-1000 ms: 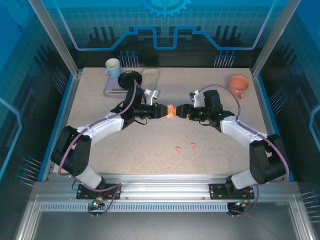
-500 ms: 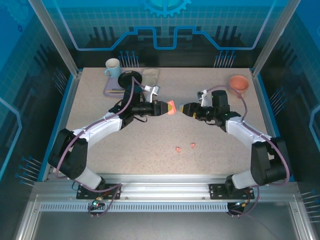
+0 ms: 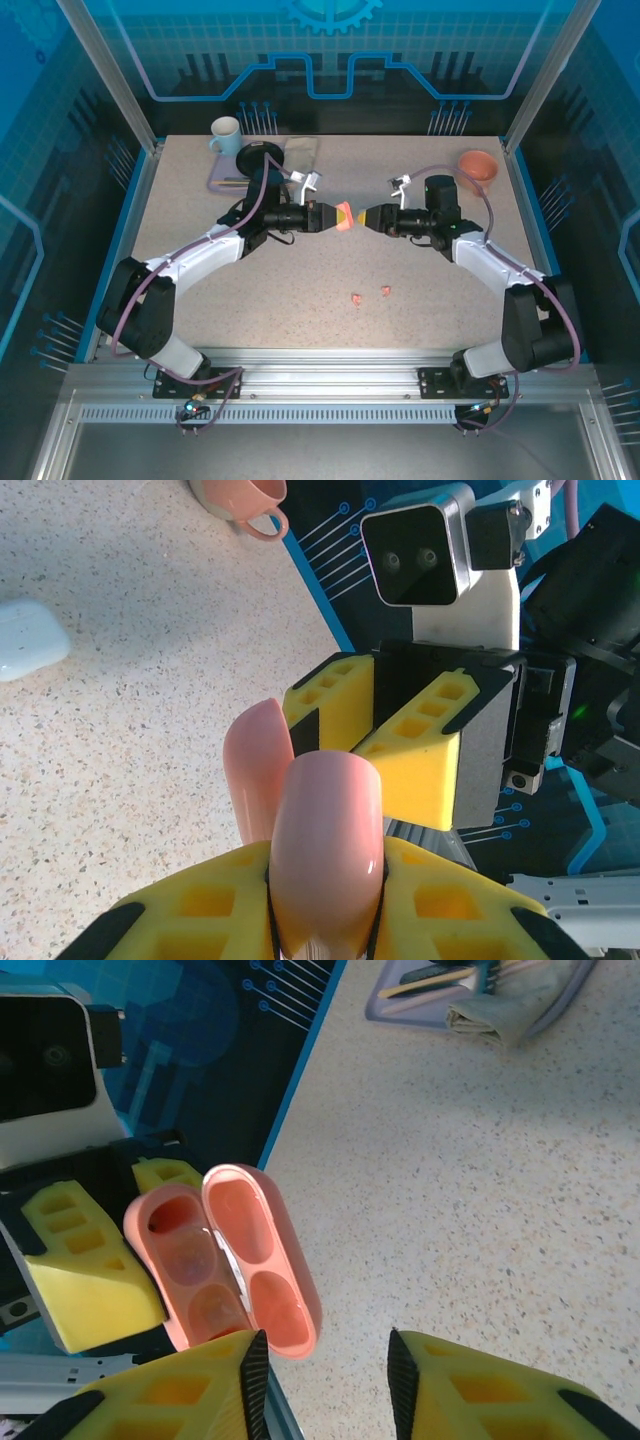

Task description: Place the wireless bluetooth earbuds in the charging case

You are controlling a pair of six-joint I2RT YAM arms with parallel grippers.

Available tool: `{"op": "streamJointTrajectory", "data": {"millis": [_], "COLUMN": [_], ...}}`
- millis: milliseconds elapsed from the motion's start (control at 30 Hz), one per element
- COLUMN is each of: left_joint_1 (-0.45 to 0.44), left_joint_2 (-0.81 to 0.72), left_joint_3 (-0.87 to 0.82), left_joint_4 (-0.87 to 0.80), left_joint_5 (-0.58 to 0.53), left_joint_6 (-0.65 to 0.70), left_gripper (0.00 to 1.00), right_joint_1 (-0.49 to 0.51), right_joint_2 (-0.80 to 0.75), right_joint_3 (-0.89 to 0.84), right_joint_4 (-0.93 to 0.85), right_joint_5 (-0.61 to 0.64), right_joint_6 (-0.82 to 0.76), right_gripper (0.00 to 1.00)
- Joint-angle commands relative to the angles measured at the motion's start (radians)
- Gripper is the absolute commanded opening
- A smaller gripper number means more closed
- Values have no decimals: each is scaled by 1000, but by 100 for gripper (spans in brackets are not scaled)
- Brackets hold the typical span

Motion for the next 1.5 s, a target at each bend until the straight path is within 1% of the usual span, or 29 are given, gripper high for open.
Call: {"op": "streamJointTrajectory", "data": {"millis": [0,400,767,867,933,967,1000,1033,1067,1133,1167,1267,1367,1467], "left_joint_1": [9,8,8,9,8,8,7,8,7,8,9,16,39,69], "left_joint_2": [-9,4,17,16,16,16,16,17,17,13,10,-6,-26,-46], "left_joint_3": [37,47,52,51,54,55,57,57,60,63,66,82,103,124], "left_joint_4": [31,48,69,68,61,58,56,52,46,38,28,-9,-62,-123], "left_joint_5": [38,45,76,77,73,72,68,65,62,57,53,50,62,87], "left_joint_6": [5,-8,-29,-29,-26,-25,-23,-23,-20,-15,-8,18,50,88], "left_gripper": [0,0,0,0,0,0,3,9,17,37,50,71,82,90], "right_joint_1": [9,49,53,53,52,52,52,53,52,53,53,53,54,53], "right_joint_2": [18,63,89,92,93,93,90,88,84,76,72,71,84,95], "right_joint_3": [35,63,95,105,111,118,126,132,140,160,176,243,311,363], "right_joint_4": [28,38,28,24,15,8,-4,-17,-31,-74,-117,-265,-400,-484], "right_joint_5": [-43,-49,-64,-70,-74,-73,-69,-66,-64,-51,-37,5,38,64], "right_joint_6": [-7,-8,-18,-20,-27,-31,-36,-40,-50,-73,-99,-194,-288,-350], "right_gripper": [39,36,25,17,9,2,0,0,0,0,0,0,0,0]}}
